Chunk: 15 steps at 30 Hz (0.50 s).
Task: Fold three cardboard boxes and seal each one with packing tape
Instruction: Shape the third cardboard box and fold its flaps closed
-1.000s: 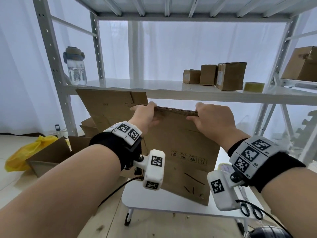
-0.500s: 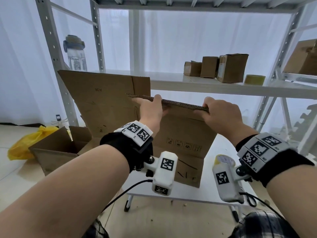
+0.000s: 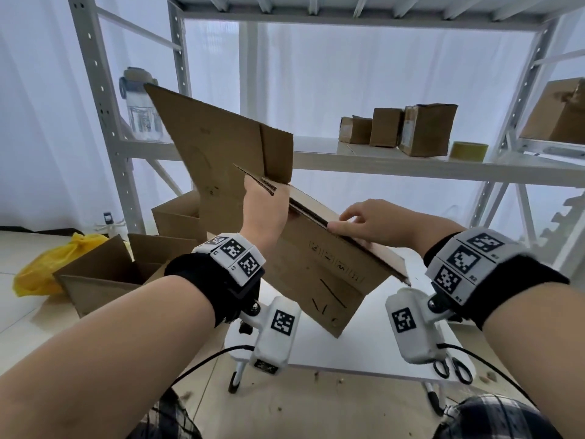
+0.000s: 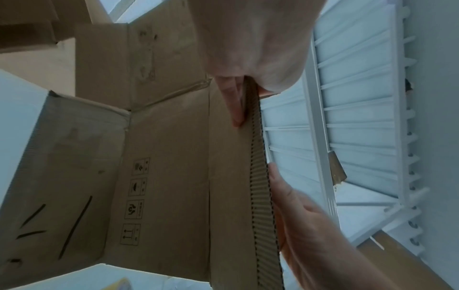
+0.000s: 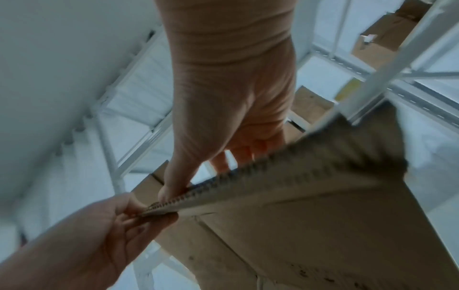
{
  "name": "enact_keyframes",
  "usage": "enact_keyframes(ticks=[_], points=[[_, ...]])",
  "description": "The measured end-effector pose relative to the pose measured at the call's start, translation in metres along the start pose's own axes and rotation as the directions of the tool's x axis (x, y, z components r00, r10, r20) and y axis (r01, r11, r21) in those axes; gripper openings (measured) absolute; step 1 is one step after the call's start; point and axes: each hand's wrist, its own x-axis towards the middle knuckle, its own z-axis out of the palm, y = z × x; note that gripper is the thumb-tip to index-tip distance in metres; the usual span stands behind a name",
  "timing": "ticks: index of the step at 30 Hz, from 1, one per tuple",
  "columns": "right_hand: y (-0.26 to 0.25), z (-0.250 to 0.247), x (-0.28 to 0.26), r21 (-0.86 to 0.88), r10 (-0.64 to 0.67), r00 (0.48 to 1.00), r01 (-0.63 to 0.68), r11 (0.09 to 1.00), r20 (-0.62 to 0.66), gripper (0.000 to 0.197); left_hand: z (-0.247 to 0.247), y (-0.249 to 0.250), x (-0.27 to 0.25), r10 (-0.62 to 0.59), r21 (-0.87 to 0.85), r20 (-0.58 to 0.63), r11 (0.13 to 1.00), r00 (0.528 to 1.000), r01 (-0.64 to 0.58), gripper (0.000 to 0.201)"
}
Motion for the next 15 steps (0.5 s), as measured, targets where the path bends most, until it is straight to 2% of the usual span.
enact_keyframes(ticks=[1, 3, 5, 6, 9, 11, 13, 15], points=[[-0.006, -0.002, -0.001, -0.079, -0.055, 0.998, 0.054, 0.995, -0.012, 0.057, -0.002, 0.001, -0.001, 0.005, 0.019, 0.007, 1.0, 1.0, -0.006, 0.059], [-0.017, -0.008, 0.0, -0.235, -0.138, 0.989, 0.122, 0.964, -0.053, 0.036, -0.004, 0.006, -0.001, 0.019, 0.041, 0.01, 0.999, 1.0, -0.019, 0.066], [-0.019, -0.018, 0.003, -0.29, -0.134, 0.98, 0.087, 0.953, -0.148, 0.016, -0.006, 0.015, 0.003, -0.016, 0.059, 0.02, 0.998, 1.0, 0.015, 0.07], [-0.017, -0.022, 0.003, -0.265, -0.099, 0.975, 0.043, 0.963, -0.2, 0.013, -0.007, 0.022, 0.006, -0.035, 0.063, 0.036, 0.997, 0.999, 0.033, 0.063], [-0.009, -0.031, 0.003, -0.178, 0.007, 0.962, -0.057, 0.982, -0.274, 0.022, -0.014, 0.043, 0.009, -0.081, 0.111, 0.074, 0.991, 0.994, 0.073, 0.031], [-0.012, -0.035, 0.001, -0.138, 0.024, 0.951, -0.07, 0.988, -0.308, 0.023, -0.018, 0.05, 0.012, -0.095, 0.128, 0.067, 0.988, 0.993, 0.086, 0.031], [-0.023, -0.036, -0.002, -0.109, 0.028, 0.933, -0.072, 0.991, -0.358, 0.02, -0.02, 0.058, 0.011, -0.098, 0.109, 0.074, 0.99, 0.992, 0.09, 0.04], [-0.035, -0.033, -0.005, -0.111, 0.026, 0.92, -0.075, 0.991, -0.391, 0.017, -0.019, 0.069, 0.008, -0.104, 0.071, 0.082, 0.993, 0.991, 0.098, 0.035]])
